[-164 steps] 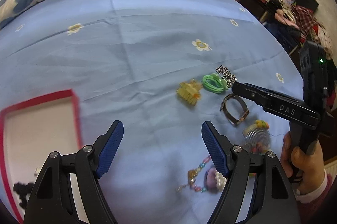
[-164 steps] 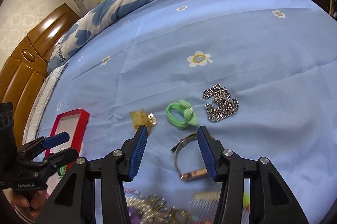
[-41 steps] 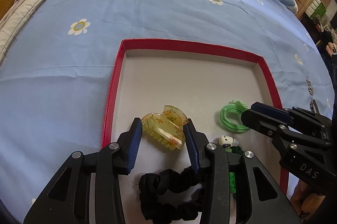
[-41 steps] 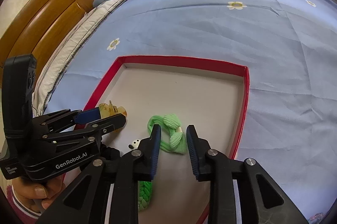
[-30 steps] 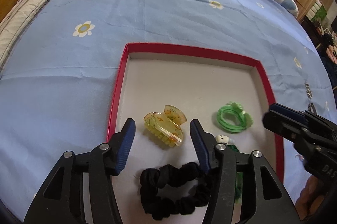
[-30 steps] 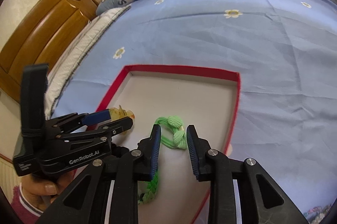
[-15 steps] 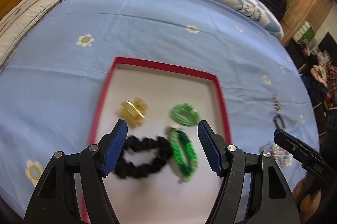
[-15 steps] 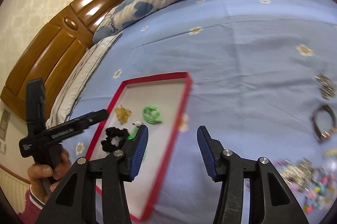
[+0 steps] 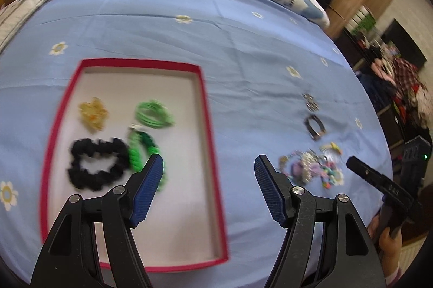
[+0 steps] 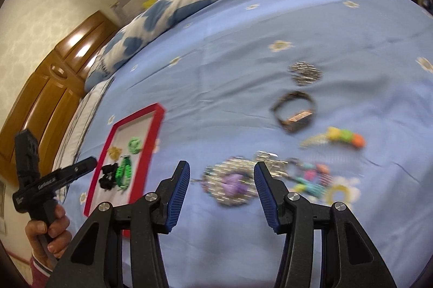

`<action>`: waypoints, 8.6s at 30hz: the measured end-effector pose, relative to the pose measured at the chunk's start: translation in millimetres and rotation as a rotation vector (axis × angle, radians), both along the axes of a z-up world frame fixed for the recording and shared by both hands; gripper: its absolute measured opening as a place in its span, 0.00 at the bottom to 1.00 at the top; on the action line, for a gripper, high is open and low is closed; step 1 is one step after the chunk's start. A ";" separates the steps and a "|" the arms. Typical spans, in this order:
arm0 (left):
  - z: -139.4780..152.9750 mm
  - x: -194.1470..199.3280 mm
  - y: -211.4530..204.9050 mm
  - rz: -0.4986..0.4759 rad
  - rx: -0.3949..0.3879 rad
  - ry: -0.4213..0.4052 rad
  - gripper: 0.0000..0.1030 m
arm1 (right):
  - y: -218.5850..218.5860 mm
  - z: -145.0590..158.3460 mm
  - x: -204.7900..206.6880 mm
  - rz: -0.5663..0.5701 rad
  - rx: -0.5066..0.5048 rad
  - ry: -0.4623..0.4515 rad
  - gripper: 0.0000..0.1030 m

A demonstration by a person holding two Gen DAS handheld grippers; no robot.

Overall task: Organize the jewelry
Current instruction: 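Move the left gripper to the pearl bracelet while the right gripper grasps the watch, then grasp the pearl bracelet with purple bow with the left gripper, lift it, then carry the pearl bow bracelet and watch with both grippers over the red tray, then open the left gripper releasing the bow bracelet while the right gripper releases the watch, then move the left gripper to the crystal bead bracelet while the right gripper approaches the pastel bead bracelet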

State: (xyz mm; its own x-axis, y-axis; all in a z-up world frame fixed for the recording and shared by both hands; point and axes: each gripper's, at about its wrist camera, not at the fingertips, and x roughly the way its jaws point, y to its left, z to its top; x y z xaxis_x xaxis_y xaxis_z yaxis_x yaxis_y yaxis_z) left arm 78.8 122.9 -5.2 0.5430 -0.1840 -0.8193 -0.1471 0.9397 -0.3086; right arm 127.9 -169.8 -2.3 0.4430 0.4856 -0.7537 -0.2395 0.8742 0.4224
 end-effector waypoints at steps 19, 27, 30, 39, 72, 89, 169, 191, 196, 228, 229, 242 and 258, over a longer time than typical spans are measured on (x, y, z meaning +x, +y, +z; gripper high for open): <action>-18.4 39.9 -127.3 -0.268 -0.002 0.053 0.67 | -62.1 -16.6 30.4 -0.086 -0.023 -0.012 0.51; -39.3 67.8 -146.1 -0.321 -0.015 0.110 0.56 | -59.3 -30.4 74.7 -0.067 -0.065 0.006 0.51; -48.4 72.9 -153.7 -0.346 -0.011 0.139 0.44 | -56.6 -39.3 90.1 -0.059 -0.077 0.028 0.51; -50.4 68.5 -170.3 -0.410 0.011 0.126 0.11 | -36.9 -67.2 113.8 -0.015 -0.155 0.074 0.37; -19.7 -10.0 -76.9 -0.262 -0.234 0.045 0.09 | 9.2 -20.5 23.7 0.086 0.064 0.035 0.04; -32.0 -32.8 -128.0 -0.426 0.058 0.095 0.17 | 6.5 -16.3 0.6 0.083 0.103 0.030 0.04; -3.5 -62.7 -0.4 -0.061 -0.014 -0.030 0.14 | 88.4 -12.0 -37.7 0.248 0.083 0.055 0.04; -44.0 -78.4 95.0 0.122 0.078 0.077 0.14 | 239.8 -44.1 -41.9 0.534 -0.070 0.119 0.04; -52.5 -73.7 93.8 0.117 0.087 0.104 0.14 | 248.8 -53.9 -38.8 0.552 -0.119 0.137 0.04; -15.7 -80.1 61.6 0.097 0.098 0.036 0.49 | 135.5 -13.7 -28.8 0.307 0.003 0.062 0.34; -12.5 -79.1 55.8 0.084 0.096 0.029 0.50 | 127.1 -13.3 -29.3 0.289 0.001 0.060 0.36; -6.6 -63.6 -19.0 -0.067 0.081 0.021 0.54 | 21.3 -15.3 -38.9 0.061 0.001 0.056 0.41; -18.7 -40.7 -81.8 -0.193 0.096 0.061 0.55 | -63.0 -28.3 -46.6 -0.119 -0.028 0.041 0.46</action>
